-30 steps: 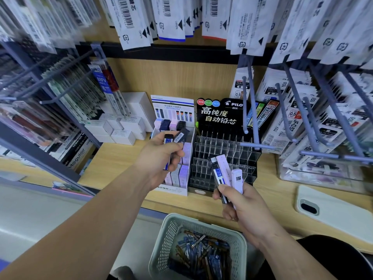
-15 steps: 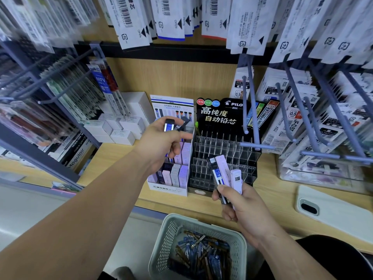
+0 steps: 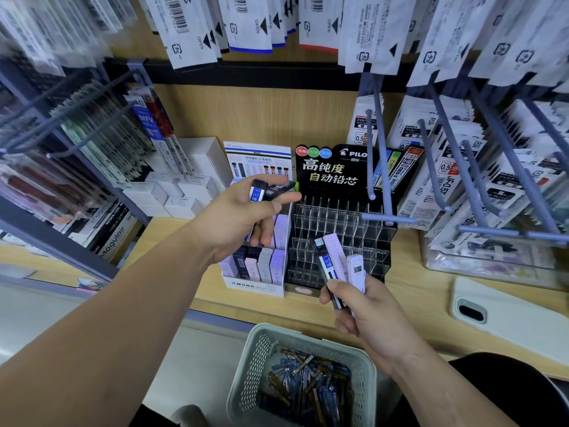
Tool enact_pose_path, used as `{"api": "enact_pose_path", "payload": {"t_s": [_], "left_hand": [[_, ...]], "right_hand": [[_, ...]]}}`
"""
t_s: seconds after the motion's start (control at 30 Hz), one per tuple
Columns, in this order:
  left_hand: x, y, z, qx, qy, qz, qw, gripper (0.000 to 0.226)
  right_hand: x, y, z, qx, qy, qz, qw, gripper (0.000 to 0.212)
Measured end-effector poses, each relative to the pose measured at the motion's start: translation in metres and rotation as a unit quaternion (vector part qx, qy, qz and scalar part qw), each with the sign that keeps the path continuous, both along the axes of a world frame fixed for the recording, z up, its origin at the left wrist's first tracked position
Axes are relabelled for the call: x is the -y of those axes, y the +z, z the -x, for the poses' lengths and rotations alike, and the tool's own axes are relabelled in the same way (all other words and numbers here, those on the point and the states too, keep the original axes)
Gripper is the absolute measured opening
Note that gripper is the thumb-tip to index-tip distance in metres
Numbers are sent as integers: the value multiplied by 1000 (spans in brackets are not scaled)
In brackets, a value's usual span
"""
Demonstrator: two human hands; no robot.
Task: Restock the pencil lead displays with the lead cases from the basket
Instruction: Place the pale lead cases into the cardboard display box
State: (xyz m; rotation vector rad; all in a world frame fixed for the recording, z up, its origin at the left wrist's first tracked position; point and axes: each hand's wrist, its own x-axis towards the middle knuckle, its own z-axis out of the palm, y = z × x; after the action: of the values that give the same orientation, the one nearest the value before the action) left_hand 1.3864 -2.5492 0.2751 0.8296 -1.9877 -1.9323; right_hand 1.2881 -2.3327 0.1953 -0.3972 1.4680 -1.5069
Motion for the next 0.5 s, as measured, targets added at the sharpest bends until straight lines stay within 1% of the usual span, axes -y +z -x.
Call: {"api": "enact_pose_path", "payload": {"t_s": [0.17,0.23,0.37,0.47,0.5], "left_hand": [[4,-5,3,-14,77,57,995,17],[7,-8,4,-9,99,85,991,18],[13,-6,11,37,132,125,983,17],[19,-5,18,29,156,188,969,7],[22,-5,20,26,164,215,962,8]], "right_hand": [[-1,0,0,0,-2,2,1000,13],[-1,0,-1,1,-3,4,1000,11],[0,-1,-2,-2,0,5,1000,9],[1,-1,-2,-3,4,7,1000,9],[1,-1,-2,-3,5,7,1000,10]]}}
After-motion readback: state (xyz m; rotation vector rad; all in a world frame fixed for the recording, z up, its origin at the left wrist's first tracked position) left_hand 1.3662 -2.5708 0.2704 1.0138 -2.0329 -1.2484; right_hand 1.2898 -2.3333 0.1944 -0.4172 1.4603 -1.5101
